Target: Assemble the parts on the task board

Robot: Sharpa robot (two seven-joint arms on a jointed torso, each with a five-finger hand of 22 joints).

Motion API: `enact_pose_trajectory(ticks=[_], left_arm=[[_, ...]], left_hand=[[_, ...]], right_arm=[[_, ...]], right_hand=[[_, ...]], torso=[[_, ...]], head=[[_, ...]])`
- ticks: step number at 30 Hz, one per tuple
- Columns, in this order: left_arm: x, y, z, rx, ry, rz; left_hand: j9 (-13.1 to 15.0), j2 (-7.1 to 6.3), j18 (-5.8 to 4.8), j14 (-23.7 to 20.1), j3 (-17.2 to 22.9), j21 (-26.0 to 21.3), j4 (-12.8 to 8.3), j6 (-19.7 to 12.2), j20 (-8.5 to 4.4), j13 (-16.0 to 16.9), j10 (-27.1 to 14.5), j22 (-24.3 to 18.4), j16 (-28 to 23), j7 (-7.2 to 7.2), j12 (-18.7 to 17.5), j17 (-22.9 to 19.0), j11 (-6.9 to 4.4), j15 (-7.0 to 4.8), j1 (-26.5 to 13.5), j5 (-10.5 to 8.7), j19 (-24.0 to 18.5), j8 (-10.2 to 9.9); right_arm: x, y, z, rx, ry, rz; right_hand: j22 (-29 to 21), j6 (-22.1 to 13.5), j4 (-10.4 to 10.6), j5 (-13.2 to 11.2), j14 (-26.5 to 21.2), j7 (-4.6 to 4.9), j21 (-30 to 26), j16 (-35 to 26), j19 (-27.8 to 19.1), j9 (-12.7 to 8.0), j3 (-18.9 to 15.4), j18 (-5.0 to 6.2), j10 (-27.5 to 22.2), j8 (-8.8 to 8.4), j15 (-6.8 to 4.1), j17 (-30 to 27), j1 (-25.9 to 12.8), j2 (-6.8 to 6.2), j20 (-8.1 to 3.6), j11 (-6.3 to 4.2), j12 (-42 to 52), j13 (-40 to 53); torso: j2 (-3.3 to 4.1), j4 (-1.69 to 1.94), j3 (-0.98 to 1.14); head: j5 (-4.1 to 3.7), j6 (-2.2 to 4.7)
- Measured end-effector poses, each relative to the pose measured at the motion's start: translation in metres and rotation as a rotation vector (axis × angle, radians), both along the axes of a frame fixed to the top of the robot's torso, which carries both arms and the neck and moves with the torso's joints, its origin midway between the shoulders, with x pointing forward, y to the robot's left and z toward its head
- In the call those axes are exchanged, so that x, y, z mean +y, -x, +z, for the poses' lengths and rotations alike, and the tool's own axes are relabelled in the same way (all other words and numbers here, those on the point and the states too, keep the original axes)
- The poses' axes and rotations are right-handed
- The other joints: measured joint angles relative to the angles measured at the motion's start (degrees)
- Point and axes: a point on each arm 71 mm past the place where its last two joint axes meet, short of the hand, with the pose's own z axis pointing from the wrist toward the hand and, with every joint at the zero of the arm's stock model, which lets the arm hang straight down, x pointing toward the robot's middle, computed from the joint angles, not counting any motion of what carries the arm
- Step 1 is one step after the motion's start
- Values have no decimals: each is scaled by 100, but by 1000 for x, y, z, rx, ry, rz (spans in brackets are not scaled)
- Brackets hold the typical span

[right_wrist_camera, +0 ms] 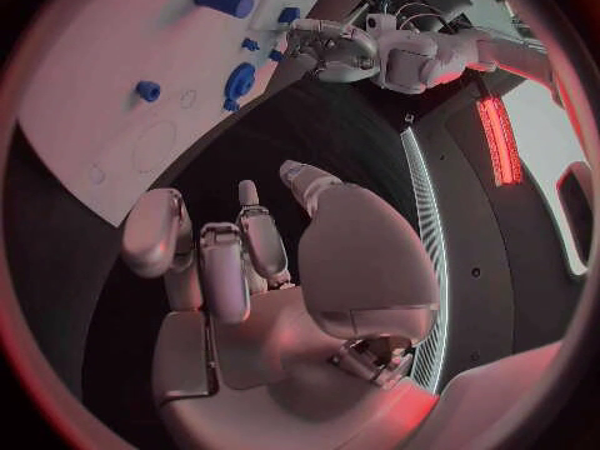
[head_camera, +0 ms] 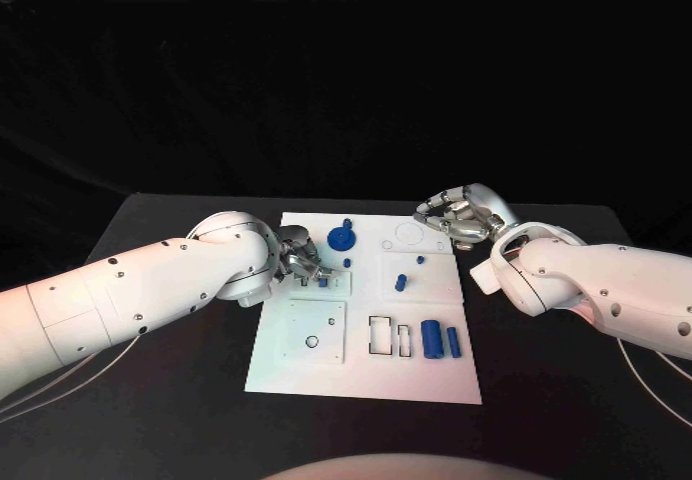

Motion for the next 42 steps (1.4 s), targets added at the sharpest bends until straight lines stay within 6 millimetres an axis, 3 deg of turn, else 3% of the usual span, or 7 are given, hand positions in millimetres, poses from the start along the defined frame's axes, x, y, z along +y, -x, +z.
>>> enact_pose_trajectory(ticks=[8, 29, 36, 42], left_arm=[[1, 0, -1, 9, -6, -4], [-1, -3, -5, 22, -26, -8], [-2, -3, -6, 26, -34, -12], [-3, -3, -7, 28, -38, -17]], left_hand=[[-20, 51, 0, 0, 83, 0, -18, 3, 0, 83, 22, 17, 0, -3, 76, 0, -22, 0, 286, 20, 0, 30], [-20, 21, 0, 0, 89, 73, -24, 41, -42, 311, 133, 121, 0, -41, 210, 0, -10, 0, 315, 20, 42, 87], [-15, 18, 0, -21, 89, 72, -24, 62, -41, 386, 174, 137, 0, -62, 281, 0, -52, -20, 329, 20, 41, 138], [-7, 16, 0, -12, 212, 72, -50, 62, -62, 413, 174, 145, 0, -62, 310, 0, -51, -30, 612, 20, 62, 188]], right_arm=[[0, 0, 0, 0, 0, 0], [0, 0, 0, 0, 0, 0], [0, 0, 0, 0, 0, 0], [0, 0, 0, 0, 0, 0]], right_hand=[[0, 0, 0, 0, 0, 0, 0, 0, 0, 0, 0, 0, 0, 0, 0, 0, 0, 0, 0, 0, 0, 0], [-13, 0, 34, 0, 0, 0, -32, 0, 0, 13, 0, 0, -21, 0, 0, -1, 0, 0, 0, -21, 0, 0], [-13, 0, 33, 0, 0, 0, -32, 0, 0, 12, 0, 0, -21, 0, 0, -1, 0, 0, 0, -21, 0, 0], [-12, 0, 33, 0, 0, 0, -32, 0, 0, 12, 0, 0, -21, 0, 0, -1, 0, 0, 0, -21, 0, 0]], torso=[[0, -1, 1], [-2, -1, 2], [-3, 0, 3], [-4, -1, 3]], head=[[-4, -5], [-19, -23], [-18, -29], [-15, -29]])
